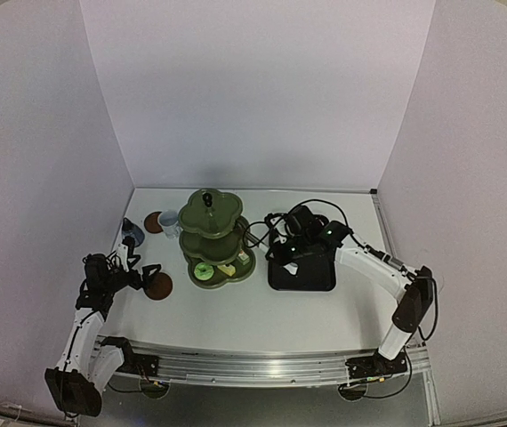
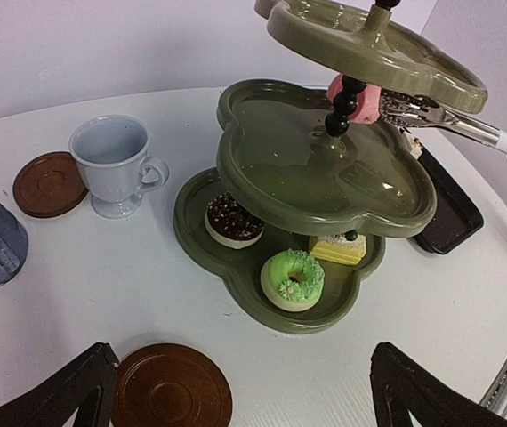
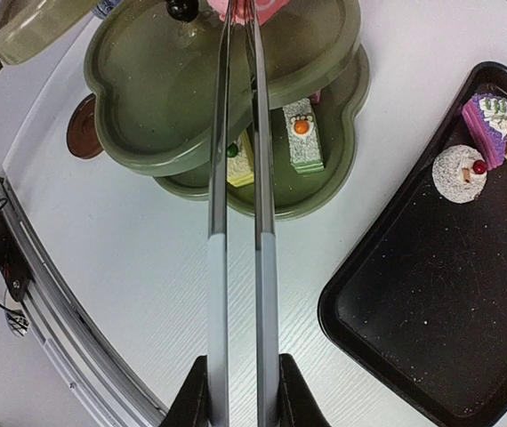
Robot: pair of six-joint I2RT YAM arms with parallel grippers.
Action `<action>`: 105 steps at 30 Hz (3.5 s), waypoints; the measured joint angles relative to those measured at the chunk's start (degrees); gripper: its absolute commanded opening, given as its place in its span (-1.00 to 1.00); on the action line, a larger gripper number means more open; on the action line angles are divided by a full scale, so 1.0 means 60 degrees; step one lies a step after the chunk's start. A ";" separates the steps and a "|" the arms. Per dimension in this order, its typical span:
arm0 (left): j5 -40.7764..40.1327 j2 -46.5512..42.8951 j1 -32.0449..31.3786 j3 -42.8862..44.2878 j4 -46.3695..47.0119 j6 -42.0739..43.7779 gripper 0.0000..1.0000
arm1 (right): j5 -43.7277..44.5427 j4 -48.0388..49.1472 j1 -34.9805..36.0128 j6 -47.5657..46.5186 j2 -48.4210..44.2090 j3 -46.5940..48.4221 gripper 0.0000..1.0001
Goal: Serve the afternoon tea
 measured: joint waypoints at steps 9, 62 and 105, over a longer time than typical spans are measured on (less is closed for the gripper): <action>-0.0068 -0.0022 0.0001 0.0000 -0.0061 0.0029 0.99 | 0.0023 0.0050 0.0000 -0.0209 0.0498 0.0210 -1.00; -0.0244 -0.0011 0.0000 -0.0004 -0.0145 0.0306 0.99 | 0.3658 -0.2114 -0.1053 0.2865 -0.1638 -0.0943 -0.45; -0.0244 -0.0022 0.0004 -0.0025 -0.0200 0.0390 0.99 | 0.4313 -0.2459 -0.1938 0.4307 0.0943 -0.0841 -0.38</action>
